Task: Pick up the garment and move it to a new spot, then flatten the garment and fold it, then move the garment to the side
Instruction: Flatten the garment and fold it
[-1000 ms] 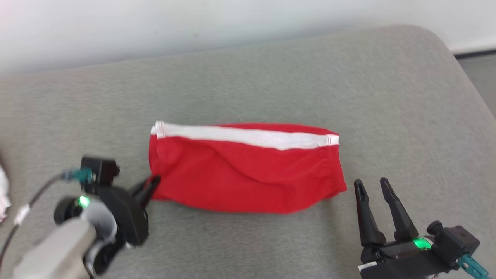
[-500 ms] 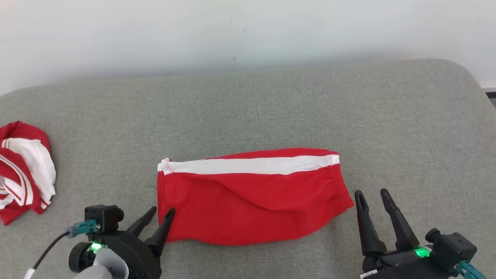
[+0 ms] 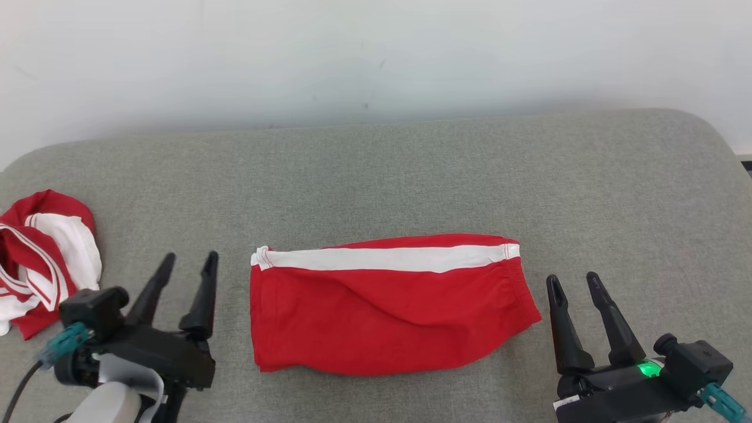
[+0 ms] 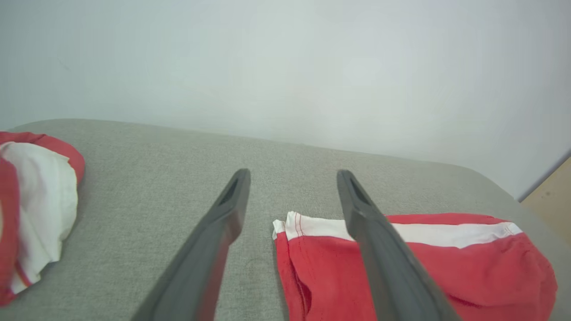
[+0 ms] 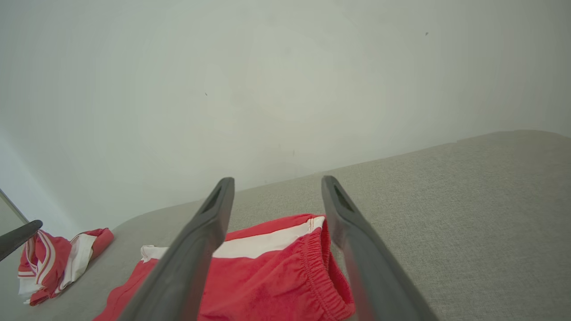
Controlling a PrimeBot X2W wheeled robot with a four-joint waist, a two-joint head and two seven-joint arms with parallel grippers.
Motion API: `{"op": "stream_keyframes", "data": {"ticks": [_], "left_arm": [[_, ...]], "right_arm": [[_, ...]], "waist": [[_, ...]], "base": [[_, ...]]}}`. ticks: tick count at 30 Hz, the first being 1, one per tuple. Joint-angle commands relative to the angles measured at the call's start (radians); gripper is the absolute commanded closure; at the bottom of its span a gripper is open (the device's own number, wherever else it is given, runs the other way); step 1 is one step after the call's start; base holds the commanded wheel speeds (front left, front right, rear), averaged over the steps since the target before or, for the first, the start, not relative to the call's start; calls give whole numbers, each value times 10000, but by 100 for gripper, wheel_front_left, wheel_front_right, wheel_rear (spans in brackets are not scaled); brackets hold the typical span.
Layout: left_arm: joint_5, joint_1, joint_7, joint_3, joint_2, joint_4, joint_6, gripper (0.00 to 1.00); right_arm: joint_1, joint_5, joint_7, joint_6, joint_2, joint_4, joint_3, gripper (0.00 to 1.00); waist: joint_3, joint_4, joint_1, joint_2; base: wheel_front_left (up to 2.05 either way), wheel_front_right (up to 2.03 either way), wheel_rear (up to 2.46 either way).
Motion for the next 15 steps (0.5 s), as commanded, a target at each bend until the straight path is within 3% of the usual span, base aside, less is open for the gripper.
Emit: {"op": "stream_keyframes", "data": {"ticks": [1, 9, 15], "left_arm": [[541, 386, -18, 653, -210, -279, 14, 0], [2745, 1779, -14, 3271, -1276, -1122, -264, 0], [4312, 2553, -15, 4130, -1786, -1579, -460, 0]], "right_arm": [[-65, -111, -2, -24, -24, 28, -57, 0], [-90, -328, -6, -24, 79, 93, -320, 0], [97, -612, -6, -24, 151, 41, -481, 0]], "waist": [[-33, 62, 0, 0], [-136, 204, 0, 0], [-188, 245, 0, 0]], "base": [[0, 0, 0], [0, 0, 0], [0, 0, 0]]}}
